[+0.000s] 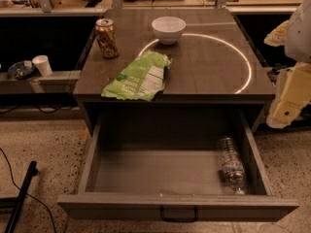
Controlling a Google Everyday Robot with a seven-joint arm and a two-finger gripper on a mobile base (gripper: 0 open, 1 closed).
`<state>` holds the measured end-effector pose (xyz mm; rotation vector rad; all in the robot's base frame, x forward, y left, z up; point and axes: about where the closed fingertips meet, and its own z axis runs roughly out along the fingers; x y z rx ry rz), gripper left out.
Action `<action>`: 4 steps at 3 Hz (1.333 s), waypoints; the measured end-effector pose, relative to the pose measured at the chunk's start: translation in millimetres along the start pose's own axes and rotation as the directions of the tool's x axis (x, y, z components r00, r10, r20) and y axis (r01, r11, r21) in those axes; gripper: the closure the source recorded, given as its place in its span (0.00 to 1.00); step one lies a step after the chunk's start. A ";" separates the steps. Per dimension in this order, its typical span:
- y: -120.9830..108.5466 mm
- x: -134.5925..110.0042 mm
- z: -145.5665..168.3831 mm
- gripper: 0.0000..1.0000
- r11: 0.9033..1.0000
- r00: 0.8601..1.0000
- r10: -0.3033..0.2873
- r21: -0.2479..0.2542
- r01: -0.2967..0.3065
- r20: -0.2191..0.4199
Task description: Pick water bottle from top drawer and place on counter
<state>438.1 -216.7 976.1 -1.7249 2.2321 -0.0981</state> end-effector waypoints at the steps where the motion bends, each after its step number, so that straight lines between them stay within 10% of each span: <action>1: -0.5 -0.3 0.2 0.00 1.000 1.000 0.001 0.003 -0.001 -0.001; 2: -2.5 22.6 55.8 0.00 0.996 0.996 0.084 -0.032 -0.083 0.025; 4: 8.7 84.3 176.2 0.00 0.953 0.959 0.282 -0.111 -0.282 -0.013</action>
Offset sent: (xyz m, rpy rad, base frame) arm 0.0375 -0.0265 -0.1294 0.1323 0.0913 -0.1233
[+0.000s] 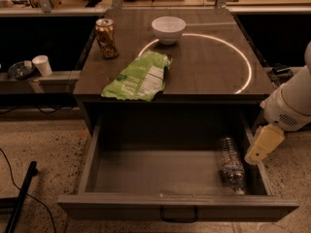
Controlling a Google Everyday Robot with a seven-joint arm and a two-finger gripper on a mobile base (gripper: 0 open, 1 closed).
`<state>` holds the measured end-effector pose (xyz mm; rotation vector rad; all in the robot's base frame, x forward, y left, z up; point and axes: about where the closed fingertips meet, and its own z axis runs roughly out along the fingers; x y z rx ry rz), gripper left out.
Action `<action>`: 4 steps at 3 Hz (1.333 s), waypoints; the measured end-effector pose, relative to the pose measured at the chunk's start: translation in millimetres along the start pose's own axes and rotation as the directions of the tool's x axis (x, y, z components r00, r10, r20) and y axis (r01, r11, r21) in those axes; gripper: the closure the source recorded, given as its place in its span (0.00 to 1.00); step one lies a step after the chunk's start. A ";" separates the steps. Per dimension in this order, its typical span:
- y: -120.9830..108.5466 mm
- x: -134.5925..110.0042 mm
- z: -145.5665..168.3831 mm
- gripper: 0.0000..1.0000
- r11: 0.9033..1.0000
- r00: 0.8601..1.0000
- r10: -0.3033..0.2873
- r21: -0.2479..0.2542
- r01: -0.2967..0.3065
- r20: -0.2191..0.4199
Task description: Pick water bottle from top drawer and place on counter
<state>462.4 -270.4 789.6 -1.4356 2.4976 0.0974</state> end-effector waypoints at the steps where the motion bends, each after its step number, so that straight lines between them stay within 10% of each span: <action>1: 5.8 11.3 33.5 0.00 0.992 0.992 0.111 -0.048 -0.114 -0.064; 3: 22.7 5.5 50.4 0.00 0.945 0.945 0.308 -0.084 -0.317 -0.111; 4: 22.7 5.5 50.4 0.00 0.945 0.945 0.308 -0.084 -0.317 -0.111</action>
Offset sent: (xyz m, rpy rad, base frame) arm -0.0191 0.0356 -0.0689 0.0579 0.2895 -0.4277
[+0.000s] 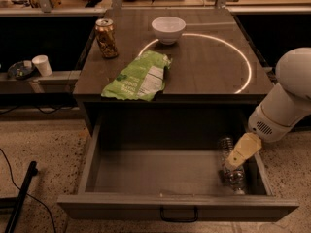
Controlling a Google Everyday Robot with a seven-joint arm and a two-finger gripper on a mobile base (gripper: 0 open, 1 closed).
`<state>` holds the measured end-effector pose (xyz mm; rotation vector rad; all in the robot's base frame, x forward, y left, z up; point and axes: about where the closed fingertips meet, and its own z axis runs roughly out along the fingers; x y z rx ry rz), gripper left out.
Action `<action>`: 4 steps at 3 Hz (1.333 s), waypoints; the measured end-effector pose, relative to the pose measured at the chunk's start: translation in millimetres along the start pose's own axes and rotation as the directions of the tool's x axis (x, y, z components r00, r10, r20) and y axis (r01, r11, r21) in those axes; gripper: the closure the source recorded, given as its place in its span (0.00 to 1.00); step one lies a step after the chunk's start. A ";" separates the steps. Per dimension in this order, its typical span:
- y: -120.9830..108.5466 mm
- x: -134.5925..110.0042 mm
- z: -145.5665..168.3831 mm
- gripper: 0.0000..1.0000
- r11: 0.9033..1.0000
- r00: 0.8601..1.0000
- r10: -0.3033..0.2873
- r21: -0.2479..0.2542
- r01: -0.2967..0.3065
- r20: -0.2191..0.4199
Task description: Pick water bottle from top drawer and place on counter
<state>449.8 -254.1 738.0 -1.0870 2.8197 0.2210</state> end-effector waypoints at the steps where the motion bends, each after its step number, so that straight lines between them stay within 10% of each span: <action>1: 3.7 -5.8 4.3 0.00 0.999 0.999 0.032 0.019 -0.031 -0.016; 2: 14.8 -25.8 19.2 0.00 0.991 0.996 0.072 0.114 -0.065 -0.055; 4: 14.0 -28.4 33.6 0.00 0.935 0.941 0.335 0.135 -0.327 -0.045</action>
Offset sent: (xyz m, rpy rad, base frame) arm 0.0136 0.0597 -0.0310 -0.2212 0.0129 -0.5799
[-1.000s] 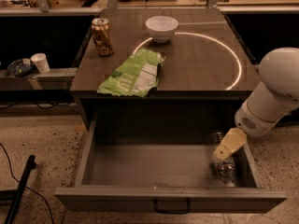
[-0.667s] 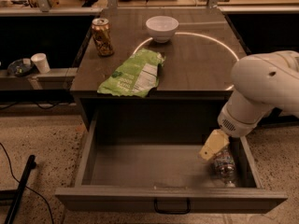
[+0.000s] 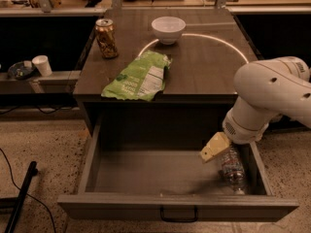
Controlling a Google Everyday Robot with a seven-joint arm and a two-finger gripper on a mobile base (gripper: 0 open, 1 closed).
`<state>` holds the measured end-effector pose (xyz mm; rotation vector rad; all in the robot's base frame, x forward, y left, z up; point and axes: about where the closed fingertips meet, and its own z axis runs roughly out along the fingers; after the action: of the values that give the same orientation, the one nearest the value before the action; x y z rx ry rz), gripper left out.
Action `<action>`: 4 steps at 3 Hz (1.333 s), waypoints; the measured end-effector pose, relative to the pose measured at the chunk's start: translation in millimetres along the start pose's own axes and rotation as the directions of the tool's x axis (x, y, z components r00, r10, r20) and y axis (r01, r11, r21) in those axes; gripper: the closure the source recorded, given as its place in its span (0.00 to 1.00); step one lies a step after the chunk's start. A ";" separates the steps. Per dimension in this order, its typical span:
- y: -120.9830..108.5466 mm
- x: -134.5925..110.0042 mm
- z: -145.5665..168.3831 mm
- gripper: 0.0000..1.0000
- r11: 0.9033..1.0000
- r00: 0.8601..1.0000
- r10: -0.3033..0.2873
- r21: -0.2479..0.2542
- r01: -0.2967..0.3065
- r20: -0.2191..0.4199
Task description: Pick water bottle from top drawer and place on counter
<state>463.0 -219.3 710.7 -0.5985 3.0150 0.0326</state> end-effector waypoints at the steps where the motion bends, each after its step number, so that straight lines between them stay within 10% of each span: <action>1: 0.0 0.1 -0.2 0.00 1.000 1.000 0.002 0.001 -0.002 0.000; 2: 1.9 -2.1 1.7 0.00 0.997 0.998 0.069 0.026 -0.068 -0.009; 4: 19.8 -12.2 5.3 0.00 0.943 0.943 0.331 0.022 -0.331 -0.019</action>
Offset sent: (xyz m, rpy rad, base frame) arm 0.0054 0.0112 -0.0079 -0.0948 0.0089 -0.2936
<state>467.1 -196.2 706.5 -0.0836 3.0953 0.0155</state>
